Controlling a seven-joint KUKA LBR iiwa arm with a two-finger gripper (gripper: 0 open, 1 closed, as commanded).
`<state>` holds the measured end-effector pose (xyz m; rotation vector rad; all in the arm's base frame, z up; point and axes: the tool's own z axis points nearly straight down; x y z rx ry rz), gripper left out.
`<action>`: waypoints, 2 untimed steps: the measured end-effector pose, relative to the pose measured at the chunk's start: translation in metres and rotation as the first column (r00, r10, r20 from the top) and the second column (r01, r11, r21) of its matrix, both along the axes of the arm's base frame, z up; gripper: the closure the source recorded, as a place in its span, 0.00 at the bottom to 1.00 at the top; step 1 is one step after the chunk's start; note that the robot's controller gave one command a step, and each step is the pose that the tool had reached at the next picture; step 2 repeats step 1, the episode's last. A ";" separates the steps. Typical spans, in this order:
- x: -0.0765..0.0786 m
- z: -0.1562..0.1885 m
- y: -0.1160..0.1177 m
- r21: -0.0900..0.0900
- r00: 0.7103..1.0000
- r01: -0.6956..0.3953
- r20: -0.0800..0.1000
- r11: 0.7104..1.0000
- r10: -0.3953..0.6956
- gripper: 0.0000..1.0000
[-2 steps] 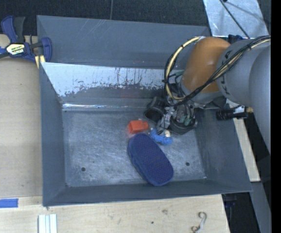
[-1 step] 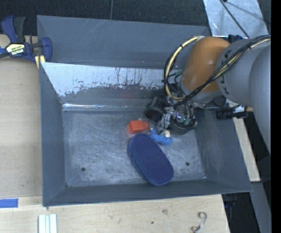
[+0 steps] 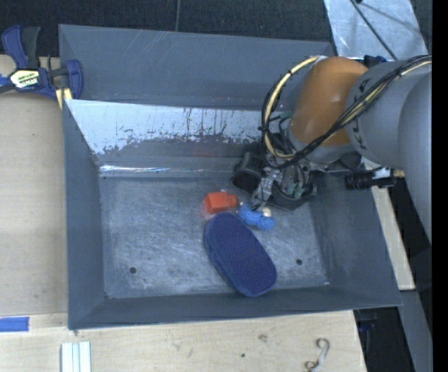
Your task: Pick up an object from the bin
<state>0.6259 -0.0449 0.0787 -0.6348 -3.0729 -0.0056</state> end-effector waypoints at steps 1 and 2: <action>0.001 0.089 -0.001 -0.005 1.000 -0.003 0.006 1.000 0.003 1.00; 0.001 0.089 -0.001 -0.005 1.000 -0.003 0.006 1.000 0.003 1.00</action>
Offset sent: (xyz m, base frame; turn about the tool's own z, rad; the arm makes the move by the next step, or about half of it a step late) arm 0.0000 -0.0001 0.0870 0.0000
